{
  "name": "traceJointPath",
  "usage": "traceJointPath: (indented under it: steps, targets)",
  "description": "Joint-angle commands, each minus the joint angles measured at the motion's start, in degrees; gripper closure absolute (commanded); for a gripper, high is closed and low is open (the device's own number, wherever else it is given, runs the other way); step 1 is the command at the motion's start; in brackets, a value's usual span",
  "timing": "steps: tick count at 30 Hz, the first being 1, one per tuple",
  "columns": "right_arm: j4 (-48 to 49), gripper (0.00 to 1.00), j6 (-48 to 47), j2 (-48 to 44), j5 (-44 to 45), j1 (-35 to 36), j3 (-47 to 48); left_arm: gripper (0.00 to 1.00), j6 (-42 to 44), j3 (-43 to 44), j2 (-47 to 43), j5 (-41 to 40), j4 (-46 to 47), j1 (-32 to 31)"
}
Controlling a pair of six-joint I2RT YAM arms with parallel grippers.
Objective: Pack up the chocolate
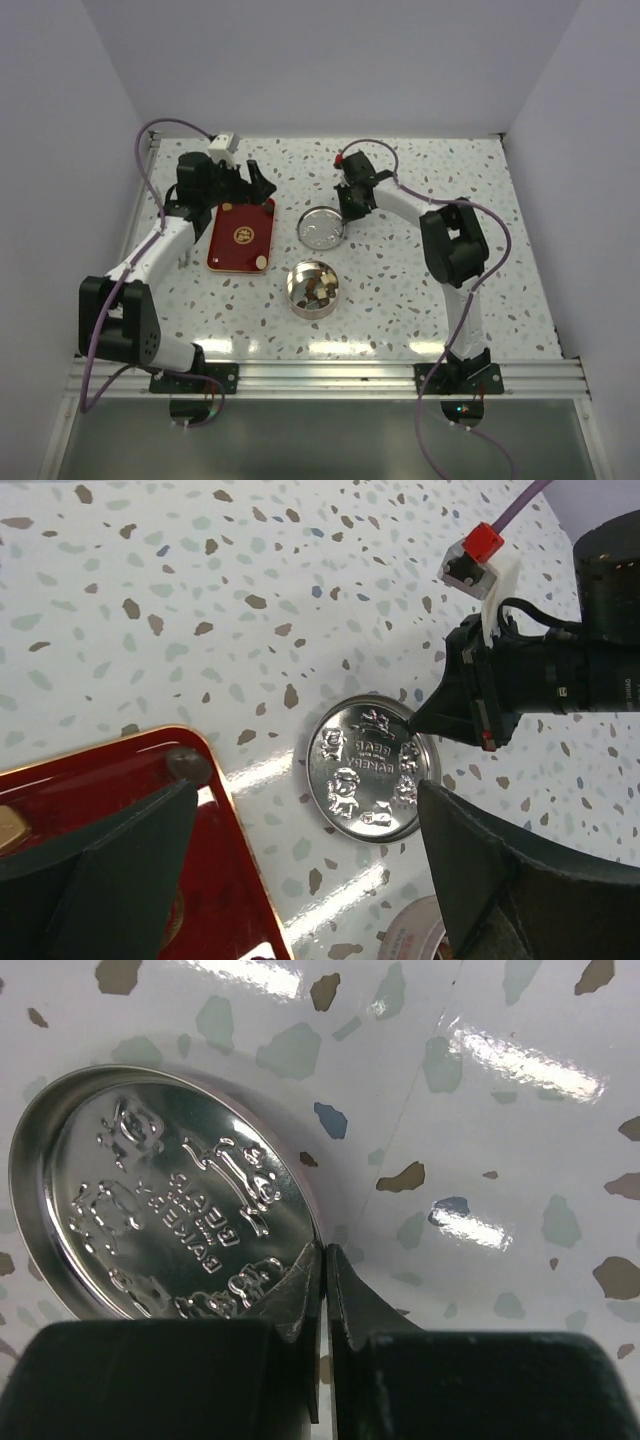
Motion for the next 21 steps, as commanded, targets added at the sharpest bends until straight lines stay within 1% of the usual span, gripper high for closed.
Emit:
traceJointPath:
  steps: [1, 6, 9, 13, 17, 21]
  targets:
    - [0.4, 1.00, 0.7, -7.7, -0.5, 0.1, 1.2, 0.04, -3.9, -0.9, 1.9, 5.4, 7.7, -1.1]
    - [-0.6, 1.00, 0.4, -11.2, 0.9, 0.1, 2.9, 0.04, -5.2, -0.7, 3.9, 6.1, 10.9, -4.2]
    - [-1.8, 1.00, 0.1, -12.8, 0.9, 0.0, 4.1, 0.05, -5.2, 0.7, 6.0, 4.9, 10.5, -5.9]
    - [-2.3, 1.00, -0.4, -15.7, 0.5, 0.0, 3.6, 0.05, -6.3, 0.5, 8.0, 4.4, 11.5, -6.1]
    - [-1.6, 1.00, -0.4, -19.4, -0.1, 0.1, 2.1, 0.05, -8.5, -0.7, 8.7, 7.2, 15.3, -6.2]
    - [-0.6, 1.00, -0.1, -21.3, -1.8, 0.0, 0.8, 0.05, -10.4, -1.2, 9.6, 8.7, 18.1, -6.4]
